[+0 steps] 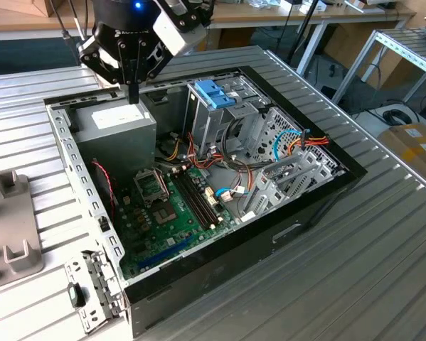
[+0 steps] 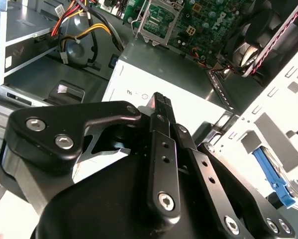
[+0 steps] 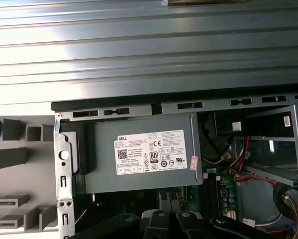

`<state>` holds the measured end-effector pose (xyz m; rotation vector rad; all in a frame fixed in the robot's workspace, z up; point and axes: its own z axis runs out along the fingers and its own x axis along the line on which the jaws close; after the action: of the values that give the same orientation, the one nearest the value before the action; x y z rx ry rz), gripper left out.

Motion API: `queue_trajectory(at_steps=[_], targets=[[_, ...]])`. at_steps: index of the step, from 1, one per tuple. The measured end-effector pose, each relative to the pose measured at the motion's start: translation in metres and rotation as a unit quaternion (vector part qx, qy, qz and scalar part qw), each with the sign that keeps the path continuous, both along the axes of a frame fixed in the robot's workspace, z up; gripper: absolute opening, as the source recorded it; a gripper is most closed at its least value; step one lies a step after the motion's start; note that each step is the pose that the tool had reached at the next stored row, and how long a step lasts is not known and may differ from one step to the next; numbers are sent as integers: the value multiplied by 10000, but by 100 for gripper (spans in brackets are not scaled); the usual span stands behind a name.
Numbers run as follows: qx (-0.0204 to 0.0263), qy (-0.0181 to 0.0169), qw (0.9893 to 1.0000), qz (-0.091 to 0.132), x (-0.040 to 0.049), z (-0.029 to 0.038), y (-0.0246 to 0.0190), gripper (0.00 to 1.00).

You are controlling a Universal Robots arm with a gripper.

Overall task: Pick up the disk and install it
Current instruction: 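Reach for the disk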

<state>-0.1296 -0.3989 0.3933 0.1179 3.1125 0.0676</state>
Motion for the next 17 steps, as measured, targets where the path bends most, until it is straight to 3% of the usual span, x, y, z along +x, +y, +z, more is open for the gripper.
queue_trajectory(at_steps=[17], targets=[[0,0,10000,0,-43,0,0,10]])
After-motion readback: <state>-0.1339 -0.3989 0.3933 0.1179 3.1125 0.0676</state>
